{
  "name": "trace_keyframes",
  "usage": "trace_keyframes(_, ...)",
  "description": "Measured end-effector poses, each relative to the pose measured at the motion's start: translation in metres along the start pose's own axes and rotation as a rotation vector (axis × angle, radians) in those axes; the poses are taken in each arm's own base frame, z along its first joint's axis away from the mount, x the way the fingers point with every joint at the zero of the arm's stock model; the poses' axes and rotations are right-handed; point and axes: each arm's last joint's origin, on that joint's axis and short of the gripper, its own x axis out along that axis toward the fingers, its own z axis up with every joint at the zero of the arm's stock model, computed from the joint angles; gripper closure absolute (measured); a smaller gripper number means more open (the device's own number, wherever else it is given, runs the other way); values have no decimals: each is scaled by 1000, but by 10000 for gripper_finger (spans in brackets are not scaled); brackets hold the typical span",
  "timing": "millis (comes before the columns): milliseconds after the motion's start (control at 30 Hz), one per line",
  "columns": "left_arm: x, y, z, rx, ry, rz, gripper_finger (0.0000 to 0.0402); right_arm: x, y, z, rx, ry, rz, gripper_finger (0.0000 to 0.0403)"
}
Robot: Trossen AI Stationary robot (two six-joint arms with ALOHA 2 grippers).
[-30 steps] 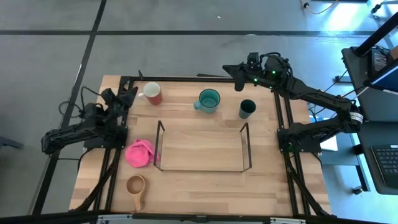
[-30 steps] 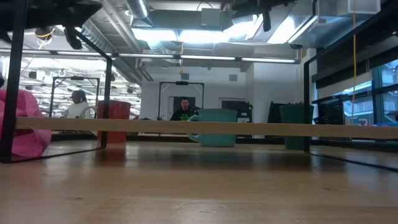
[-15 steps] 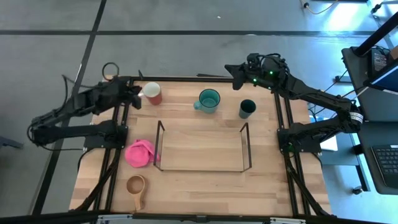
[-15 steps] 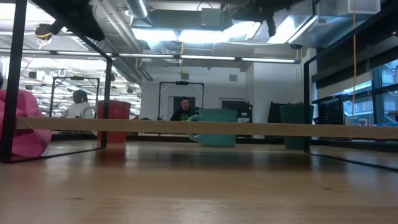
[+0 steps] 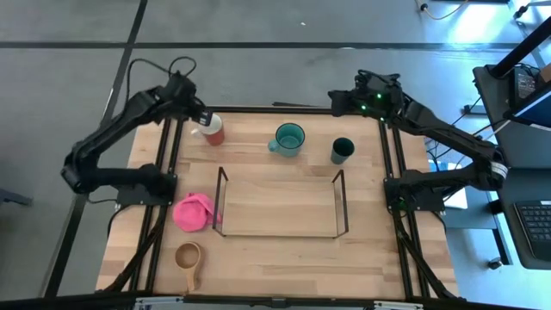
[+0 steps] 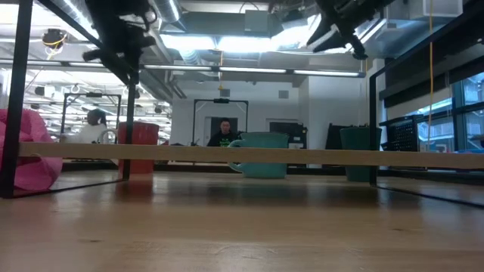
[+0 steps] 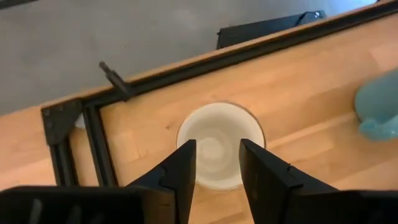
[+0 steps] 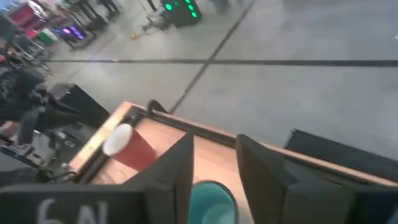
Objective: Stack small to large cups/mugs on shelf
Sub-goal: Put the orange mug on the shelf
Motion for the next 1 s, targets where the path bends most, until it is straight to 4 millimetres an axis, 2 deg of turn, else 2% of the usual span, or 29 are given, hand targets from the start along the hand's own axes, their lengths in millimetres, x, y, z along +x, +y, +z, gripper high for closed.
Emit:
trace_keyframes(167,25,10,14,44,102,8,285,-2,-11,-4,31,66,-70,244)
trace_keyframes(300,45,19,16,59,206,5,284,-2,-14,-7,46,110,-85,236)
trace_keyframes(567,69,19,15,175,331,4,286,-2,-14,-7,45,115,-87,235)
trace_keyframes(1000,105,16,15,239,435,18,286,-2,-14,-7,44,116,-86,235)
